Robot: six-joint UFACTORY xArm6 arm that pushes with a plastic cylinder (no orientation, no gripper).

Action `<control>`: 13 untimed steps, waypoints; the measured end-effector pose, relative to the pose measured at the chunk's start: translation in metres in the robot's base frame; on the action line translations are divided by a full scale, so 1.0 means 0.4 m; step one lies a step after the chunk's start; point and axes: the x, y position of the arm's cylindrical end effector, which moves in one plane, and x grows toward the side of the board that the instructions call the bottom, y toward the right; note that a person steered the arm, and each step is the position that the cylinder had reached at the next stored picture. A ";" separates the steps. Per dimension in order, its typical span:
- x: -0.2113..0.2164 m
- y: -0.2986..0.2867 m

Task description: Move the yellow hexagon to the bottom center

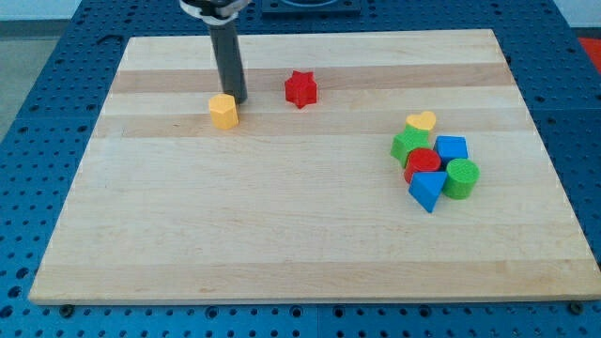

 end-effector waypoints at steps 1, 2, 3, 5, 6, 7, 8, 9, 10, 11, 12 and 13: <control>-0.003 -0.069; 0.079 -0.035; 0.168 -0.019; 0.156 0.138; 0.301 0.101; 0.446 0.111; 0.447 0.107; 0.407 0.094; 0.429 0.130; 0.443 0.186; 0.419 0.186; 0.396 0.188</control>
